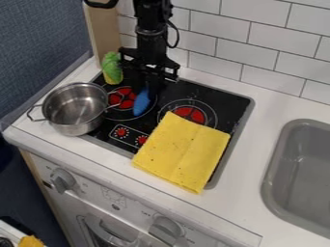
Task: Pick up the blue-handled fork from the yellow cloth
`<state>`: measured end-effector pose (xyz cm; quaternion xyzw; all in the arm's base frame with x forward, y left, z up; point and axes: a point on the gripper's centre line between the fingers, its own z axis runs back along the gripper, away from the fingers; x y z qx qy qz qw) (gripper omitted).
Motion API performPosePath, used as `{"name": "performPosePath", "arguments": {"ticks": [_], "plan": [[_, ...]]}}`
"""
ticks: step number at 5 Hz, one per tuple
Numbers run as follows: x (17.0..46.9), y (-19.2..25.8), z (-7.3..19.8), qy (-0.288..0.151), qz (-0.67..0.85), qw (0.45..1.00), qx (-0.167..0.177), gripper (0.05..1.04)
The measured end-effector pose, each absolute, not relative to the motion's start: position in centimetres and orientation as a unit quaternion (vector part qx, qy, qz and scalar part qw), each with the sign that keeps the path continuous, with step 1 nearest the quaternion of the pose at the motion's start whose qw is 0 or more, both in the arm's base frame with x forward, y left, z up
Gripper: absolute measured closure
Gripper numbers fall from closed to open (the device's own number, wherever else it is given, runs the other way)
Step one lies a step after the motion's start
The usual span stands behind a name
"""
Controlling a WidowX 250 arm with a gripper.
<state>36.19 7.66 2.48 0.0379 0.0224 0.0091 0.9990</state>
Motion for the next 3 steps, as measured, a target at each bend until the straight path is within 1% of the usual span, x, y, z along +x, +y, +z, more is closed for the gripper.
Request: {"name": "performPosePath", "arguments": {"ticks": [1, 2, 3], "plan": [[35.3, 7.2, 1.9, 0.032, -0.004, 0.999, 0.028, 0.353], [35.0, 6.3, 4.4, -0.023, -0.008, 1.000, 0.008, 0.106], [34.1, 6.3, 6.2, -0.058, -0.006, 0.998, -0.002, 0.081]]}}
